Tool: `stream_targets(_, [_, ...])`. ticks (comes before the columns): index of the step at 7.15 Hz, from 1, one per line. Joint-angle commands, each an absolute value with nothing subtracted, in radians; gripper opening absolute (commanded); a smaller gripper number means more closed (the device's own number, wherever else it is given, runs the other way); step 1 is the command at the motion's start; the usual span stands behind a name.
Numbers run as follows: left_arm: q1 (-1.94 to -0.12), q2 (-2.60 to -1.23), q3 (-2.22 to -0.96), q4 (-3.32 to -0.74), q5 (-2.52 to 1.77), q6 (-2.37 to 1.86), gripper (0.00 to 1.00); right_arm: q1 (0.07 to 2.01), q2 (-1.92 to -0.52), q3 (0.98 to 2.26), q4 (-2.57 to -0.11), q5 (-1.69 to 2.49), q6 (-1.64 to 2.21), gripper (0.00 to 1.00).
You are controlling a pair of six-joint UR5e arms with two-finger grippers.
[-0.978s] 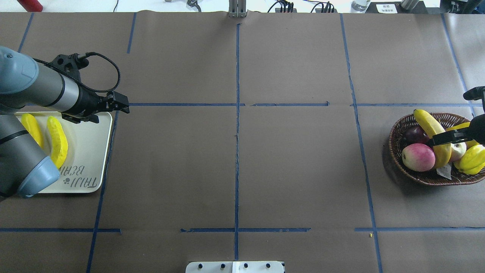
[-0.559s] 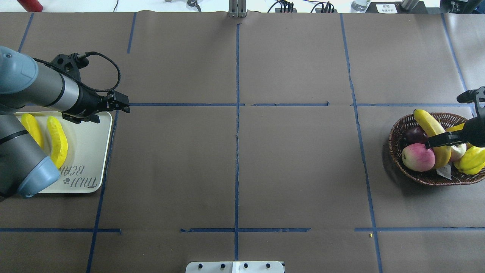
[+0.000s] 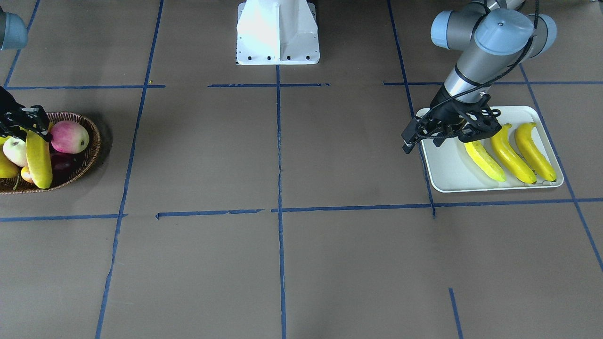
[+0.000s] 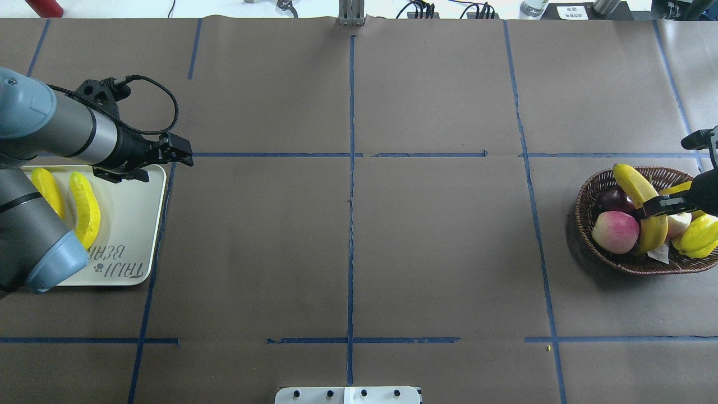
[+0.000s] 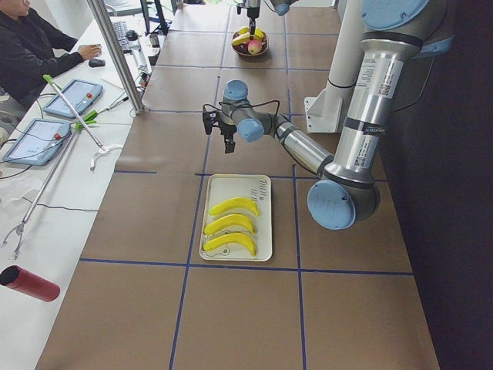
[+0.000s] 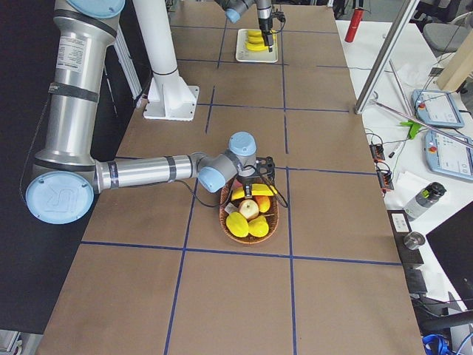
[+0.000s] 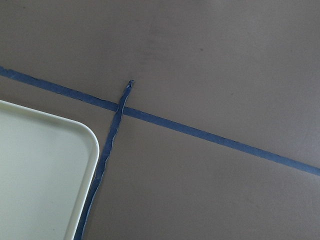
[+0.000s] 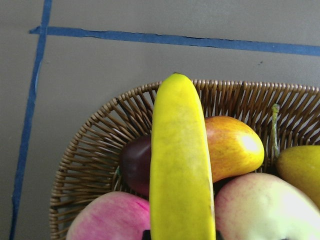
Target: Transfer all bananas from basket to plate
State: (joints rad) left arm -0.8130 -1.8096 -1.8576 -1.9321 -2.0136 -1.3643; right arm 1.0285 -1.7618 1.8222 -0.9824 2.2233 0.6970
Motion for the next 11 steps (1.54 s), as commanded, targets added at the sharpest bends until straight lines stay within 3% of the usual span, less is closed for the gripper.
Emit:
stream_targets(1, [-0.813,-1.809,-1.859,-1.936,-2.014,-1.381,0.95,1.083,-1.772,1.854,-0.98,2.269,0.69,0.0])
stream_targets(4, [-0.813,-1.809,-1.865,-1.937,-2.016,-1.382,0.95,1.126,-1.78,2.002,-0.982,2.382,0.707,0.01])
stream_targets(6, [-0.805,-1.839,-1.887,-1.945,-2.02,-1.425,0.95,1.097,-1.59,1.988,-0.985,2.422,0.885,0.02])
stream_targets(8, [-0.784,-1.937,-1.885,-1.986,-2.026,-1.568,0.96,0.949,-1.381,1.985,-0.98,2.372,1.188,0.02])
stream_targets(11, [-0.727,-1.988,-1.887,-2.301,-2.025,-1.843,0.95,0.705,-1.259,1.996,-0.878,2.083,1.413,0.02])
